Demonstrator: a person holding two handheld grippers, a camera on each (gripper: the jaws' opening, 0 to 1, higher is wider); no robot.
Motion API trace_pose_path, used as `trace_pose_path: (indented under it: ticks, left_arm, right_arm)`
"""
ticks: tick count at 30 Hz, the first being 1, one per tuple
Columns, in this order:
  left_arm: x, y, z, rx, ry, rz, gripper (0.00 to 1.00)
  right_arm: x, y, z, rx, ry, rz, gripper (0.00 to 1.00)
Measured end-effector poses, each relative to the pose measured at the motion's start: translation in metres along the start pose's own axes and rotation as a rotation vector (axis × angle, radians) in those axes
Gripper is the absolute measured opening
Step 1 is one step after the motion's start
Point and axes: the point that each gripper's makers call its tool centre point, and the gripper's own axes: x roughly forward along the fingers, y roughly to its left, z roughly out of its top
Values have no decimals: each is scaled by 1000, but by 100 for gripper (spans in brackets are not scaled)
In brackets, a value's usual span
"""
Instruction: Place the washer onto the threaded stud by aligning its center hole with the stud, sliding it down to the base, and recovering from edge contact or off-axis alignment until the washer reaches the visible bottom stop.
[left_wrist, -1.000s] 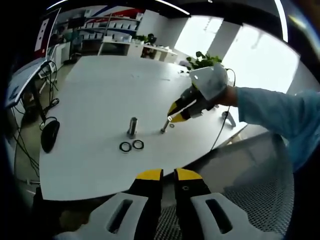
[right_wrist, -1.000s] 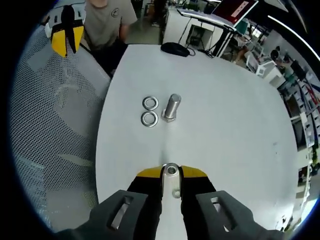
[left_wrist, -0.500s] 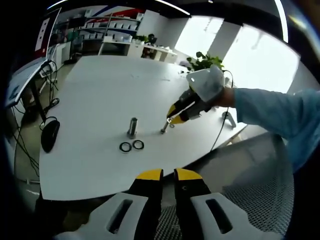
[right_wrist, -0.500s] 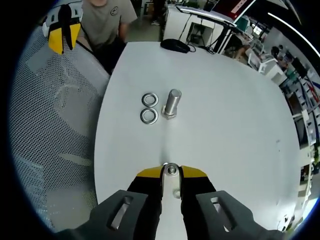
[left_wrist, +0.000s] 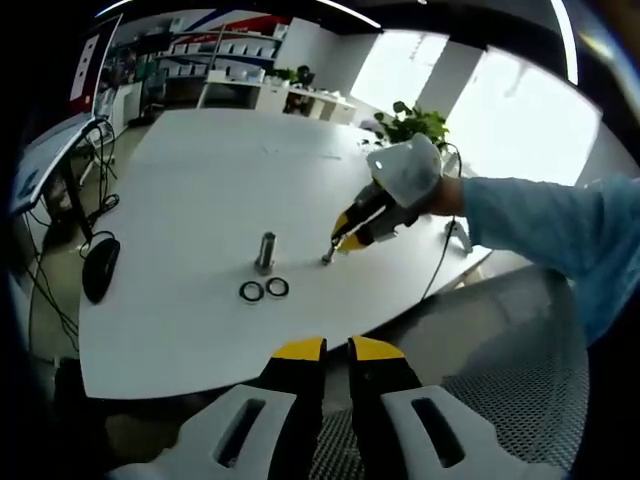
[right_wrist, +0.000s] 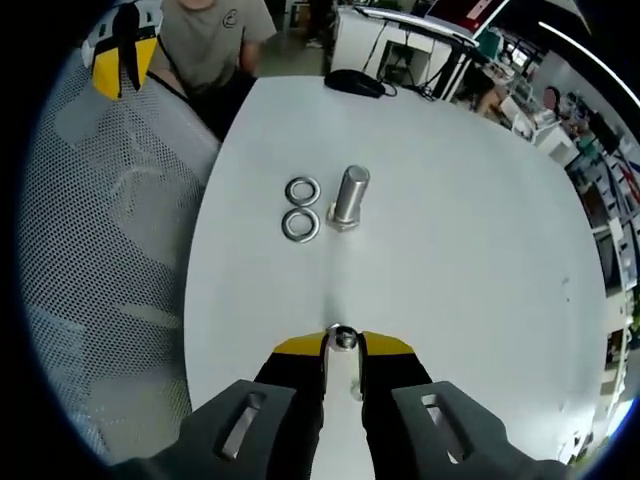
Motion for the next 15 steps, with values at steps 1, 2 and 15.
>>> trace_pose_path:
  ticks: [1, 2, 15]
  left_arm:
    - [0, 0, 0, -1, 0, 0, 6]
    - [0, 0, 0, -2, -1, 0, 6]
    - [0, 1, 1, -6, -2, 2, 6]
  right_arm:
    - [1, 0, -1, 1, 2, 2, 13]
    - [2, 0, -1, 3, 2, 7, 13]
    - [17, 4, -9, 10, 23, 36, 13]
